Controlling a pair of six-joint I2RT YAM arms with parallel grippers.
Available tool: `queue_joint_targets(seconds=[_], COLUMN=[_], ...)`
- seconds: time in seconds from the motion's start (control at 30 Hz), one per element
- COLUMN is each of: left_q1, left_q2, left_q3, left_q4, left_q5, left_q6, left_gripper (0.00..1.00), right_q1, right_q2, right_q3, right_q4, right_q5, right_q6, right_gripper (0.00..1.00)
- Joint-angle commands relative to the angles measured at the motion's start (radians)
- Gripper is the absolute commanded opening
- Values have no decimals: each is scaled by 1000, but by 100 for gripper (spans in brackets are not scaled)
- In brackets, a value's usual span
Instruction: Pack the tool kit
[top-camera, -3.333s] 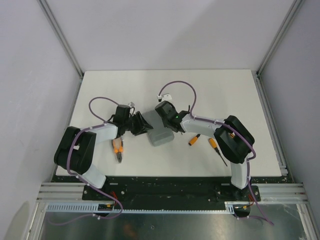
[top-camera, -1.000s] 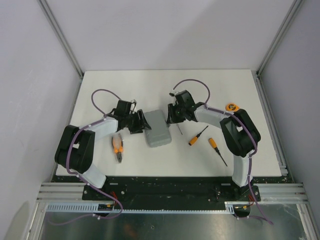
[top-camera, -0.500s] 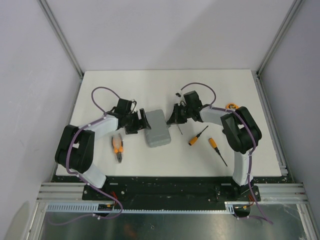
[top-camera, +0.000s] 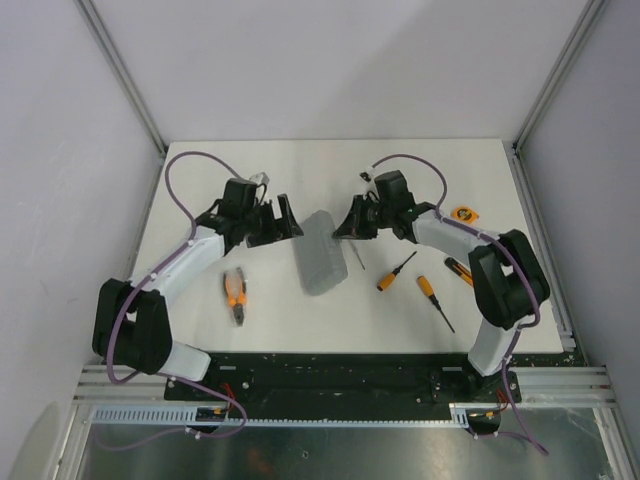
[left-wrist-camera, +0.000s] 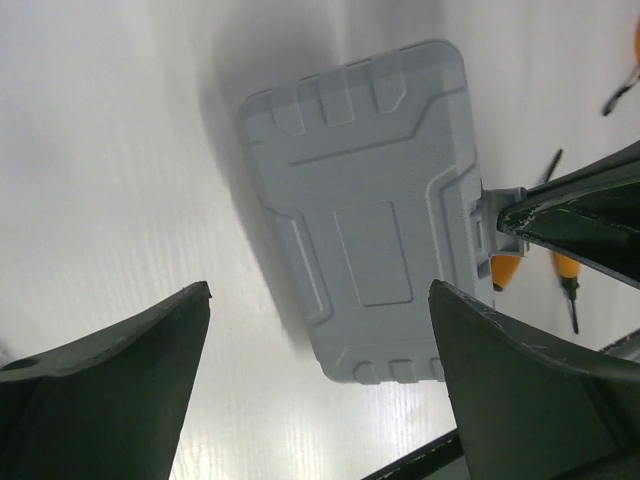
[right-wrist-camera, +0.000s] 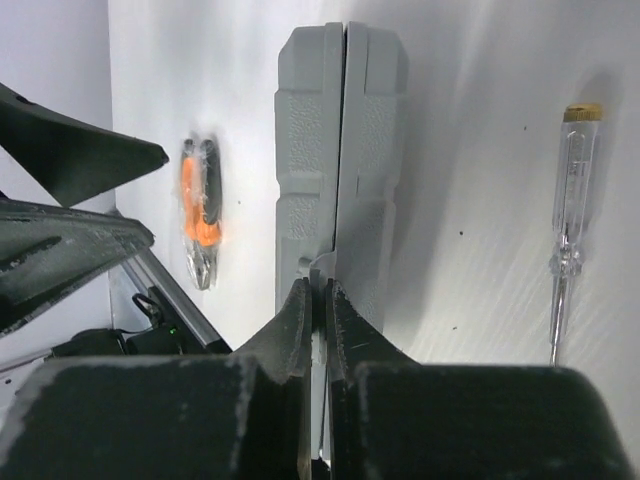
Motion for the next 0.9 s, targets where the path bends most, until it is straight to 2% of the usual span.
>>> queue_joint_targets(seconds=[0.0,0.23,0.43,0.87], left_q1=[-28,-97,-109,-119], left_q2=[-23,46,20,151], left_q3=[35,36,37,113], left_q4=[7,69,155,160], left_q5=[61,95,97,84], left_q6=[-24,-71,-99,-168], left_gripper=[95,95,97,99], right_q1=[19,43,53,77], right_q2=[-98,-116,-137,-200], right_q3=[14,14,14,14], right_q4=[-35,-75,-98,-70], right_q5=[64,110,126,120], right_q6=[27,9,-7,-29], right_gripper=[0,0,0,0])
